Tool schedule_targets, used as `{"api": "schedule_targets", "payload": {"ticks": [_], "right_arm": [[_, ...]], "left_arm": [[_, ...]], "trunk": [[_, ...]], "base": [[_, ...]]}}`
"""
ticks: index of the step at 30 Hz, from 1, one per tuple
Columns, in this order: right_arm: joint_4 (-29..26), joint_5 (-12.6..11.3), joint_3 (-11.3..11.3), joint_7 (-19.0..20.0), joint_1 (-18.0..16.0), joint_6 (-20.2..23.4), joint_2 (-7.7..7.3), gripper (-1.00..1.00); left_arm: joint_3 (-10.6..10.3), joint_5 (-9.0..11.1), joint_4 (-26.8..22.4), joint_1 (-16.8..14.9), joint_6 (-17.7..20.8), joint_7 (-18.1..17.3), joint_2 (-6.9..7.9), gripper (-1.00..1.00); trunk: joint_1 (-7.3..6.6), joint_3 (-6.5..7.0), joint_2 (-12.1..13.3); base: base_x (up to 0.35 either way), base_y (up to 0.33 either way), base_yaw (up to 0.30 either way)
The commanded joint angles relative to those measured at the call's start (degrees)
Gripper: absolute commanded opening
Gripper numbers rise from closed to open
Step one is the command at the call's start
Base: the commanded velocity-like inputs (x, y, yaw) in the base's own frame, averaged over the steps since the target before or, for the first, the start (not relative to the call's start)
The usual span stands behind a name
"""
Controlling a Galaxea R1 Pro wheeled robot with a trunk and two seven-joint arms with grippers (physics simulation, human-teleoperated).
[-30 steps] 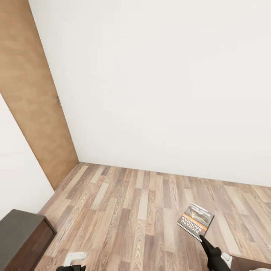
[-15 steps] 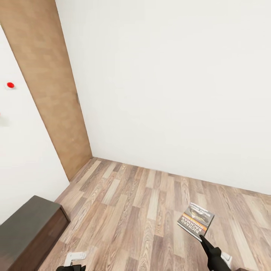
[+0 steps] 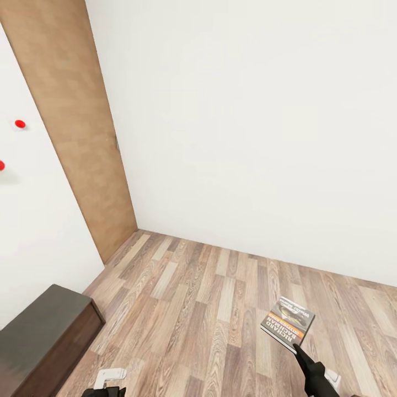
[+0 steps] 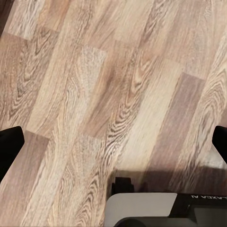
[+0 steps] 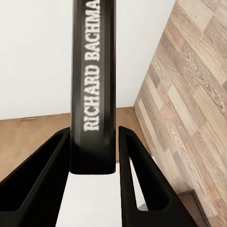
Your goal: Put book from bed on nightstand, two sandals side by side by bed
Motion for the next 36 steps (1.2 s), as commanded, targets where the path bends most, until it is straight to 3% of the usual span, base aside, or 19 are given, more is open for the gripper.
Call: {"api": "schedule_targets", "payload": {"ticks": [1,36], "right_arm": [[-0.04,-0.22,-0.01,0.10,-0.04,0.56,0.00,-1.00],[-0.12,-0.17,0.11,0.26,-0.04,0.52,0.00,-1.00]], "left_arm": [[-0.47,0.60,0.06,-0.06,-0.23,-0.17,0.03,1.00],[-0.47,0.60,0.04,-0.06,-0.37,-0.09,0.03,1.00]], "trunk": [[0.03,-0.12,-0.12],[0.03,-0.12,-0.12]], "base": [[0.000,0.000,0.002],[0.000,0.000,0.000]]}}
